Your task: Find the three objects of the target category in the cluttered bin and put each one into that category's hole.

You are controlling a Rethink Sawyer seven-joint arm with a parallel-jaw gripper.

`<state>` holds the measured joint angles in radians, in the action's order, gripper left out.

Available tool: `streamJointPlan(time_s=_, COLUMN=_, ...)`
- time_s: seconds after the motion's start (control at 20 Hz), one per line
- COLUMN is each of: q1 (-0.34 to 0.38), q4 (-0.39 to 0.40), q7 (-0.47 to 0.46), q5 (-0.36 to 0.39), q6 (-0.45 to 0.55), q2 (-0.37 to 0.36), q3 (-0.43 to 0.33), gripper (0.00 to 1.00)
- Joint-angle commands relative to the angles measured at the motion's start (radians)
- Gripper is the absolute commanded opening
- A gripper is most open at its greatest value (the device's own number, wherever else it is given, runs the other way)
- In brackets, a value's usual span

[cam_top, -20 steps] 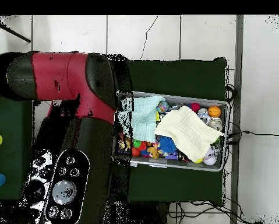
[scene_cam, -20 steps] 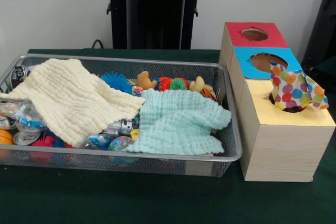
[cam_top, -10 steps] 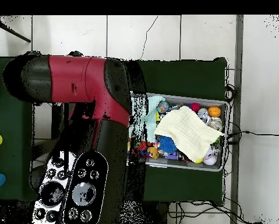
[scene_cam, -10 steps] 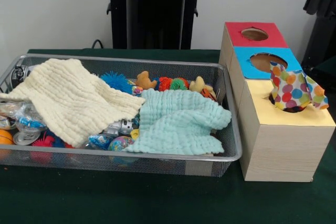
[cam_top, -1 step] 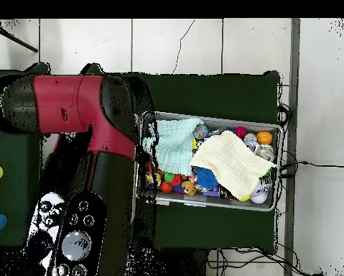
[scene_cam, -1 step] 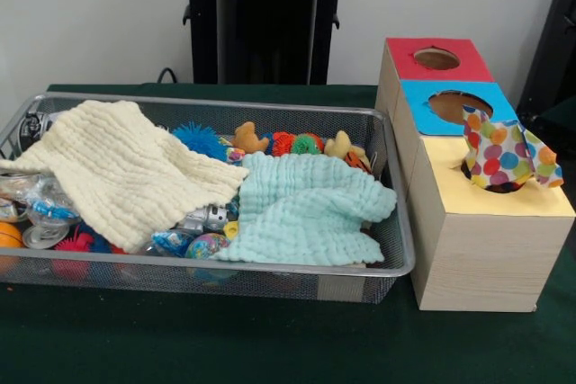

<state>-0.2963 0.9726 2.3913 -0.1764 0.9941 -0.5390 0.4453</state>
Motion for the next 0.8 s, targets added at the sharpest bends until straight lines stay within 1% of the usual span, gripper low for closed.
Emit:
streamJointPlan(time_s=0.05, q1=-0.018, q4=0.039, q7=0.078, q5=0.024, q6=0.037, q2=0.035, q3=-0.083, gripper=0.00)
streamJointPlan(time_s=0.1, q1=-0.012, q4=0.038, q7=0.057, q5=0.027, q6=0.030, q2=0.038, q3=-0.089, gripper=0.00)
streamJointPlan(time_s=0.3, q1=0.011, q4=0.062, q7=0.020, q5=0.033, q6=0.001, q2=0.045, q3=-0.098, gripper=0.00)
streamJointPlan(time_s=0.45, q1=0.019, q4=0.068, q7=0.004, q5=0.053, q6=-0.020, q2=0.054, q3=-0.089, gripper=0.00)
streamJointPlan(time_s=0.8, q1=0.043, q4=0.076, q7=-0.032, q5=0.103, q6=-0.119, q2=0.086, q3=-0.094, gripper=0.00)
